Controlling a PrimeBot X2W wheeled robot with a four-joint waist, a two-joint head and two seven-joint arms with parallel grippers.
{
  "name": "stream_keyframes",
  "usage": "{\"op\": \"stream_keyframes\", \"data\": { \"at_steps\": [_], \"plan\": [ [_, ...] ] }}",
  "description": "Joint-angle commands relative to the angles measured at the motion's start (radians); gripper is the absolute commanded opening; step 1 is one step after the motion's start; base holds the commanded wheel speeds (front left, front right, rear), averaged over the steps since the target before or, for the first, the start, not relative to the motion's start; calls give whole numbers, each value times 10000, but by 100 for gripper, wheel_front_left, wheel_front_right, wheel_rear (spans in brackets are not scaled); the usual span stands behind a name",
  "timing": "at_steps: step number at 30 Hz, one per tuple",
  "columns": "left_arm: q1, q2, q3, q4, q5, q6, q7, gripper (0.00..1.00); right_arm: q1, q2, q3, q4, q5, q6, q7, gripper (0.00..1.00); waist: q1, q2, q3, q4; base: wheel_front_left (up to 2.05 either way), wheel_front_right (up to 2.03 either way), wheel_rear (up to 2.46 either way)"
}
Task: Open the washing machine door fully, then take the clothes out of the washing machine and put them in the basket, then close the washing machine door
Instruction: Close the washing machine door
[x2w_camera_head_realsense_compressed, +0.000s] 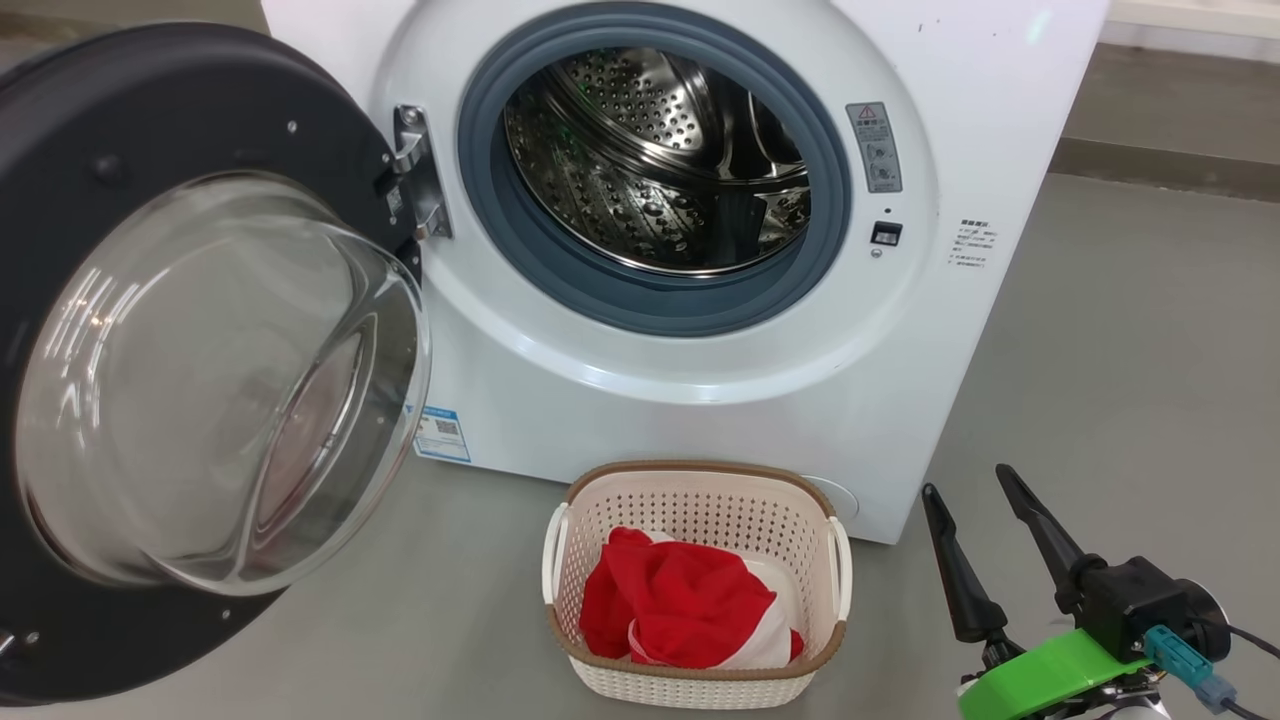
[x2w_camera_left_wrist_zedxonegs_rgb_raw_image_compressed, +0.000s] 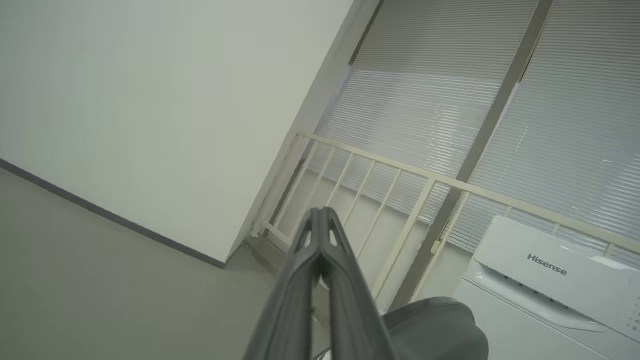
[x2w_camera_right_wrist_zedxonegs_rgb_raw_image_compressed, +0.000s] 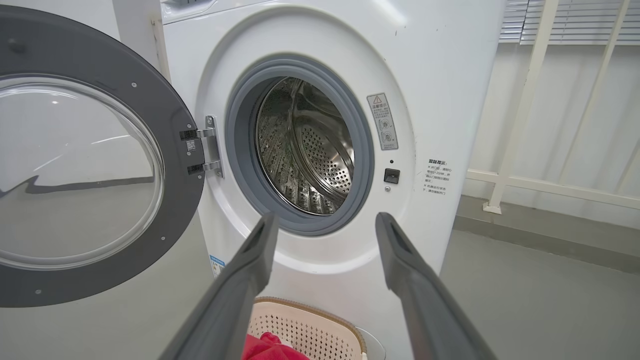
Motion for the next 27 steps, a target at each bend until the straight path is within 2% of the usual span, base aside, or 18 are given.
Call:
{"op": "stream_keyframes", "data": {
  "at_steps": [1,7,13,21,27],
  "plan": [
    [-368,568,282,-35,-143,93,261,0,-126,-28,140,-202,-22,62,-65,100,0,-1,-8,-20,0,0,0],
    [-1248,1452,648,1821,-1054,400,2569,0,-131,-25,84,-163,-55,62,-65,100,0,-1,39,-90,0,0,0],
    [-1914,1825,972,3166,-2313,204,4716,0,-146,-23,149,-49,-30,62,-65,100,0,-1,134,-112,0,0,0],
    [-2008,2207,1076,3963,-2892,118,6090,0,-236,-27,238,-8,-32,62,-65,100,0,-1,207,-234,0,0,0],
    [-1875,2167,1125,4157,-3283,-126,6737,0,-222,-34,264,-39,-29,62,-65,100,0,-1,255,-328,0,0,0]
  ]
}}
